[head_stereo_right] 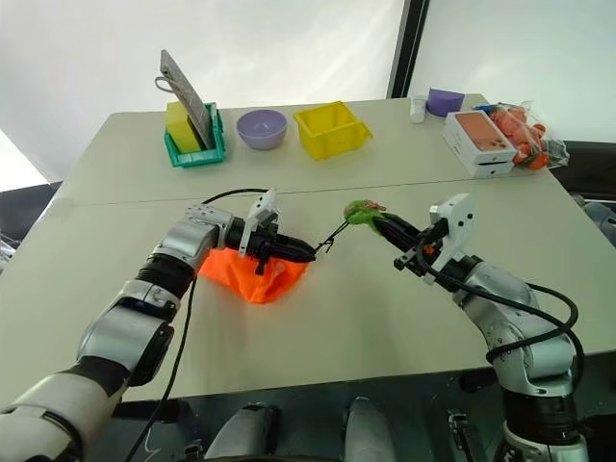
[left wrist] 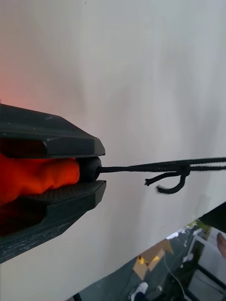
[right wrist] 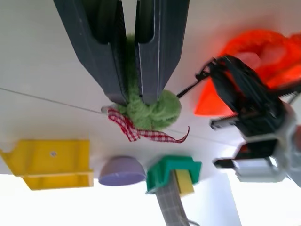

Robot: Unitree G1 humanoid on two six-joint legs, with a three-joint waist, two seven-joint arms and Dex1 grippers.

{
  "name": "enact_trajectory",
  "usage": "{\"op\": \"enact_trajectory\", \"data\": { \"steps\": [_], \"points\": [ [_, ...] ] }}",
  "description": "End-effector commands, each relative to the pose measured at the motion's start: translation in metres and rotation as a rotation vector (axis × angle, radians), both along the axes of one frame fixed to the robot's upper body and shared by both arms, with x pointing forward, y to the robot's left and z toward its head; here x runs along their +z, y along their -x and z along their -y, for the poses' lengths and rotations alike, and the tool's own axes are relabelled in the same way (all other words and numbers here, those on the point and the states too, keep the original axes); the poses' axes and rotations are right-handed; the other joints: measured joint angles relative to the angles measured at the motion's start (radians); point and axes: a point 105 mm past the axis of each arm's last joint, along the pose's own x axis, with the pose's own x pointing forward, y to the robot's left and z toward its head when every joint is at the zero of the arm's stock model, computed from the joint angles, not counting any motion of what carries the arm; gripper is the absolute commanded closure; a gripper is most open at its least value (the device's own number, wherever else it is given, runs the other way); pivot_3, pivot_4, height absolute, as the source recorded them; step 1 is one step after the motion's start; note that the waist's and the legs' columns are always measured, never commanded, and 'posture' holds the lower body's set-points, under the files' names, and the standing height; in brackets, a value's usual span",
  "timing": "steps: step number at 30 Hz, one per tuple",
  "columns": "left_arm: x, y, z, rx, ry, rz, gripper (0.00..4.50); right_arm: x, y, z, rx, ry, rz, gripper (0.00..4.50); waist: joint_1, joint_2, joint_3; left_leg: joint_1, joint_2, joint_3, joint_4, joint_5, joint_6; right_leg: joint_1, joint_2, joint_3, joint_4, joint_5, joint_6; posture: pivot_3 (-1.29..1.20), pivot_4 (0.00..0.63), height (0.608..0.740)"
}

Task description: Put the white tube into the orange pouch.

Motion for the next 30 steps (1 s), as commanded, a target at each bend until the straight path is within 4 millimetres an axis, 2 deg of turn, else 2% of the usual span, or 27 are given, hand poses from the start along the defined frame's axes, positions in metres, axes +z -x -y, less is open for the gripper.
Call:
{"op": "enact_trajectory", "data": {
  "steps": [1, 10, 13, 16, 17, 18, 20, 21, 24, 28, 30],
  "points": [
    [-0.001, 0.006, -0.007, -0.023, -0.053, 0.039, 4.29, 0.003, -0.015, 0.02, -0.137, 0.075, 0.044, 4.5, 0.0, 0.0, 0.0, 0.0, 0.0, 0.0, 0.0, 0.0, 0.0, 0.0, 0.0, 0.0, 0.0, 0.0, 0.0, 0.0, 0.15, 0.74],
    [-0.022, 0.024, -0.035, -0.029, -0.193, 0.031, 4.29, -0.018, -0.047, 0.068, -0.463, 0.212, -0.003, 4.5, -0.001, 0.001, -0.001, 0.0, 0.0, 0.0, 0.0, 0.0, 0.0, 0.0, 0.0, 0.001, 0.001, 0.002, -0.003, 0.0, 0.15, 0.74],
    [-0.023, 0.028, -0.04, -0.025, -0.204, 0.035, 4.29, -0.023, -0.048, 0.066, -0.455, 0.241, -0.011, 4.5, -0.001, 0.002, -0.001, 0.0, 0.0, 0.0, 0.0, 0.0, 0.0, 0.0, 0.0, 0.001, 0.001, 0.002, -0.004, 0.0, 0.15, 0.74],
    [-0.019, 0.028, -0.039, -0.004, -0.175, 0.04, 4.29, -0.026, -0.047, 0.053, -0.387, 0.271, -0.003, 4.5, -0.004, 0.002, -0.001, 0.001, 0.0, 0.0, 0.0, 0.0, 0.0, 0.0, 0.0, 0.001, 0.001, 0.002, -0.004, 0.0, 0.15, 0.74],
    [-0.016, 0.026, -0.037, 0.015, -0.149, 0.039, 3.79, -0.026, -0.044, 0.045, -0.339, 0.264, -0.008, 4.5, -0.004, 0.002, -0.001, 0.001, 0.0, 0.0, 0.0, 0.0, 0.0, 0.0, 0.0, 0.001, 0.001, 0.002, -0.004, 0.0, 0.15, 0.74],
    [-0.012, 0.024, -0.036, 0.035, -0.121, 0.037, 3.25, -0.028, -0.041, 0.037, -0.294, 0.257, -0.019, 4.11, -0.004, 0.002, -0.001, 0.001, 0.0, 0.0, 0.0, 0.0, 0.0, 0.0, 0.0, 0.001, 0.001, 0.002, -0.004, 0.0, 0.15, 0.74],
    [0.001, 0.018, -0.034, 0.104, -0.047, 0.053, 2.4, -0.032, -0.034, 0.026, -0.214, 0.283, -0.031, 3.26, -0.003, 0.002, -0.001, 0.001, 0.0, 0.0, 0.0, 0.001, 0.001, 0.0, 0.0, 0.001, 0.001, 0.002, -0.003, 0.0, 0.15, 0.74],
    [0.006, 0.014, -0.035, 0.14, -0.016, 0.066, 1.84, -0.034, -0.031, 0.024, -0.194, 0.298, -0.034, 2.73, -0.003, 0.002, -0.001, 0.001, 0.0, 0.0, 0.0, 0.001, 0.001, 0.0, 0.0, 0.001, 0.001, 0.001, -0.002, 0.0, 0.15, 0.74],
    [0.04, 0.002, -0.047, 0.304, 0.147, 0.086, 0.36, -0.04, -0.019, 0.021, -0.137, 0.331, -0.044, 1.19, -0.002, 0.001, -0.001, 0.0, 0.0, -0.001, 0.0, 0.001, 0.001, 0.0, 0.0, 0.001, 0.001, 0.0, -0.001, 0.0, 0.15, 0.74],
    [0.057, -0.002, -0.083, 0.495, 0.209, 0.139, 0.36, -0.041, -0.011, 0.029, -0.148, 0.347, -0.023, 1.19, -0.008, 0.002, -0.001, 0.001, 0.0, -0.001, 0.0, 0.001, 0.001, 0.0, 0.0, 0.001, 0.001, 0.0, -0.001, 0.0, 0.15, 0.74],
    [0.058, 0.0, -0.118, 0.651, 0.201, 0.192, 0.36, -0.041, -0.005, 0.035, -0.132, 0.3, -0.029, 1.19, -0.01, 0.003, -0.002, 0.001, 0.0, 0.0, 0.0, 0.001, 0.001, 0.0, 0.0, 0.002, 0.001, 0.0, -0.001, 0.0, 0.15, 0.74]
  ]
}}
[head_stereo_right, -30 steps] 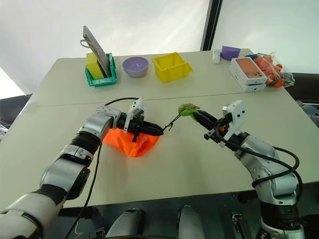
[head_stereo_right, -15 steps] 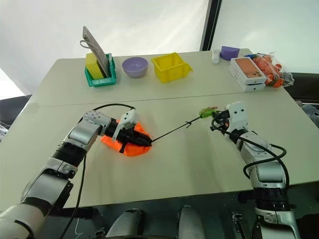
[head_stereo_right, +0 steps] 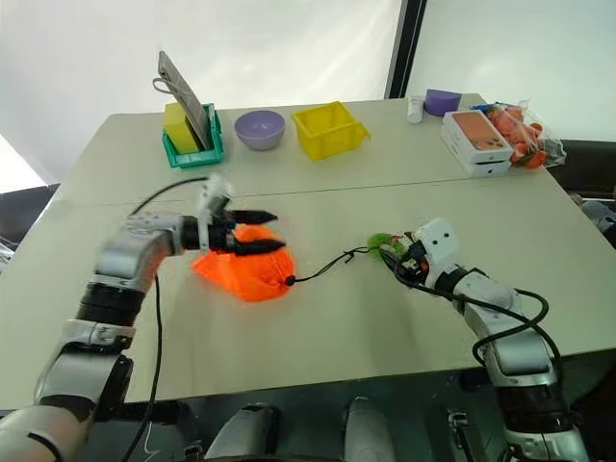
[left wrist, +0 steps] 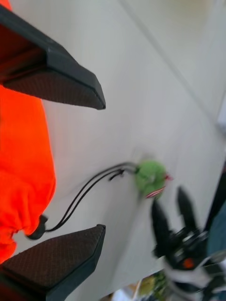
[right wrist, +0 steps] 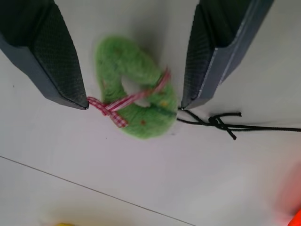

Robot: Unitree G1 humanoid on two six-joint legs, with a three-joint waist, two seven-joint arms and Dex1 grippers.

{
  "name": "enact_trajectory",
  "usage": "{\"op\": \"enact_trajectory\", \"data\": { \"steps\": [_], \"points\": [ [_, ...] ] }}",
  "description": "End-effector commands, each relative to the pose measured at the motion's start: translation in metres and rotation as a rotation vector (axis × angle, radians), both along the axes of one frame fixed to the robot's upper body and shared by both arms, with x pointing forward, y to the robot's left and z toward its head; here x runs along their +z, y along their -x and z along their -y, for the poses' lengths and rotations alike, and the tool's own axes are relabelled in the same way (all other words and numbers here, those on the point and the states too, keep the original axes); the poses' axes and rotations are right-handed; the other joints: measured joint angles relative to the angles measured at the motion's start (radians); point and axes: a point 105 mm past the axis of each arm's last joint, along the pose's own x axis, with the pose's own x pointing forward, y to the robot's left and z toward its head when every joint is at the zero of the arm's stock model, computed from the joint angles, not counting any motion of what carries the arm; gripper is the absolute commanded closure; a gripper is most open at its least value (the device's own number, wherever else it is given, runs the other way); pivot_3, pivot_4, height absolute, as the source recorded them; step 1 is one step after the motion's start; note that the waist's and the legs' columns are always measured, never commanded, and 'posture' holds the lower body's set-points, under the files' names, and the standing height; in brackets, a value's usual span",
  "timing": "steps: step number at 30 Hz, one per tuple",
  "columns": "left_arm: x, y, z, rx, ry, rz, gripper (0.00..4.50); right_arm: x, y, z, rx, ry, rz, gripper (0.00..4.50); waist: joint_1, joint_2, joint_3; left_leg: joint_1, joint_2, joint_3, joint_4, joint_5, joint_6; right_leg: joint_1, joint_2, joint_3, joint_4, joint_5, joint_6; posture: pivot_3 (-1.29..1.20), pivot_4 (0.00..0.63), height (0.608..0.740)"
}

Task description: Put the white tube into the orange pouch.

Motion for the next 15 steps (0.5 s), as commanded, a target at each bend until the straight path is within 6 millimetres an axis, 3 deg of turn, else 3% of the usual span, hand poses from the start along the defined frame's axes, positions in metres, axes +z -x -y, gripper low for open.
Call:
{"op": "enact_trajectory", "data": {
  "steps": [1, 4, 6, 10, 15],
  "points": [
    [0.01, 0.003, -0.053, 0.245, 0.006, 0.067, 0.36, 0.02, 0.008, 0.009, 0.037, -0.061, 0.073, 1.19, -0.001, 0.0, 0.0, 0.001, 0.0, 0.0, -0.001, 0.0, 0.0, 0.0, 0.0, 0.0, 0.0, 0.0, 0.0, 0.0, 0.15, 0.74],
    [-0.003, 0.018, -0.102, 0.469, 0.011, 0.045, 0.36, 0.021, 0.016, 0.019, 0.053, -0.186, 0.059, 1.19, 0.005, 0.0, 0.0, 0.001, 0.001, 0.0, -0.001, 0.0, 0.0, 0.0, 0.0, 0.0, 0.0, 0.001, -0.001, 0.0, 0.15, 0.74],
    [-0.014, 0.03, -0.121, 0.565, -0.008, 0.031, 0.36, 0.019, 0.019, 0.026, 0.047, -0.23, 0.051, 1.19, 0.009, -0.001, 0.0, 0.0, 0.0, 0.0, 0.0, 0.0, 0.0, 0.001, 0.0, 0.001, 0.0, 0.001, -0.002, 0.0, 0.15, 0.74],
    [-0.035, 0.053, -0.143, 0.697, -0.036, 0.014, 0.36, 0.013, 0.022, 0.038, 0.034, -0.256, 0.032, 1.19, 0.018, -0.002, -0.001, 0.0, 0.0, 0.0, 0.001, 0.0, 0.0, 0.002, -0.001, 0.001, -0.002, 0.002, -0.006, 0.0, 0.15, 0.74],
    [-0.054, 0.071, -0.149, 0.775, -0.045, -0.005, 0.36, 0.009, 0.018, 0.043, 0.037, -0.261, 0.031, 1.19, 0.027, -0.002, -0.001, 0.0, 0.0, 0.0, 0.001, 0.0, 0.0, 0.001, -0.001, 0.001, -0.002, 0.0, -0.009, 0.0, 0.15, 0.74]
  ]
}}
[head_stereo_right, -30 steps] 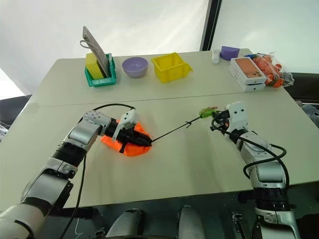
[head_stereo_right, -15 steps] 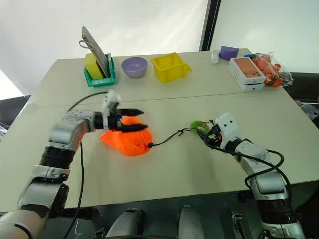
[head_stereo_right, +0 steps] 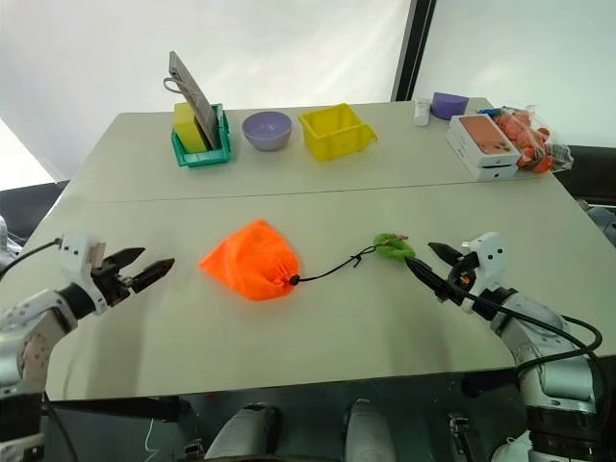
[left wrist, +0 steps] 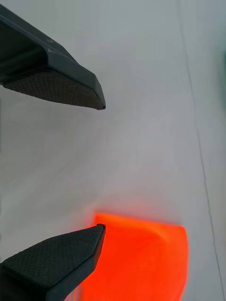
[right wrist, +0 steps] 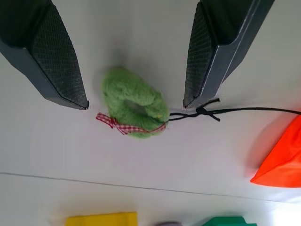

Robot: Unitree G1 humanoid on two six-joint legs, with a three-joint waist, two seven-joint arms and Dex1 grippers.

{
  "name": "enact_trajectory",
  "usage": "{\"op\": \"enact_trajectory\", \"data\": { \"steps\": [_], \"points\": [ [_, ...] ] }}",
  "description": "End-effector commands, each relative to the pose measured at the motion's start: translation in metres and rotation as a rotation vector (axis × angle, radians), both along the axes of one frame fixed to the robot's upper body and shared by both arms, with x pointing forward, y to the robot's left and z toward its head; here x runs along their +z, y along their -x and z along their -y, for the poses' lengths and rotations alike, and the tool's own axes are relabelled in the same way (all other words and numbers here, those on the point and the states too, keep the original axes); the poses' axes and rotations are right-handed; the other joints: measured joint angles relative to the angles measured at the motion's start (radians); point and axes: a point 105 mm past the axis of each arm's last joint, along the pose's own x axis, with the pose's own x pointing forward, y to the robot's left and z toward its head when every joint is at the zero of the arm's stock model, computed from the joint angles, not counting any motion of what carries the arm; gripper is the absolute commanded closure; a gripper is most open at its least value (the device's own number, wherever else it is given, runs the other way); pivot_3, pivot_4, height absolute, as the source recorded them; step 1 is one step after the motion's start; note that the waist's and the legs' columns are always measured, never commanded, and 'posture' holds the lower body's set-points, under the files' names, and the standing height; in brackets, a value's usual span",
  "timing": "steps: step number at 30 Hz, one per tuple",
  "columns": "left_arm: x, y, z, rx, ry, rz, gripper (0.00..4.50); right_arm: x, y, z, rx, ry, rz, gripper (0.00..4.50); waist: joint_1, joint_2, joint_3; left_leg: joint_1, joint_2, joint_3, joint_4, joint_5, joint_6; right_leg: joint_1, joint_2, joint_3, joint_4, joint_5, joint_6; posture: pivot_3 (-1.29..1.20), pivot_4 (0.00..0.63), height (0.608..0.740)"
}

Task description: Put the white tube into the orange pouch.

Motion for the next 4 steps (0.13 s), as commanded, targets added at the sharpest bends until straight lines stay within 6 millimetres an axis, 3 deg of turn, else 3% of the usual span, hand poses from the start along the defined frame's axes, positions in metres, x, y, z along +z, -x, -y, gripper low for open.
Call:
{"op": "enact_trajectory", "data": {
  "steps": [1, 4],
  "points": [
    [0.0114, 0.0042, -0.0015, 0.035, -0.029, 0.075, 0.36, 0.0102, -0.0044, 0.0045, -0.001, 0.004, 0.061, 1.19, 0.002, 0.0, 0.0, 0.0, 0.0, 0.0, 0.0, 0.0, 0.0, 0.0, 0.0, 0.0, 0.0, 0.0, 0.0, 0.0, 0.15, 0.74],
    [0.0051, 0.0067, -0.0027, 0.044, -0.032, 0.068, 0.36, 0.0073, -0.0077, 0.0068, -0.013, 0.043, 0.08, 1.19, 0.004, 0.0, 0.0, 0.0, 0.0, 0.0, 0.0, 0.0, 0.0, 0.0, 0.0, 0.0, 0.0, 0.0, 0.0, 0.0, 0.15, 0.74]
  ]
}}
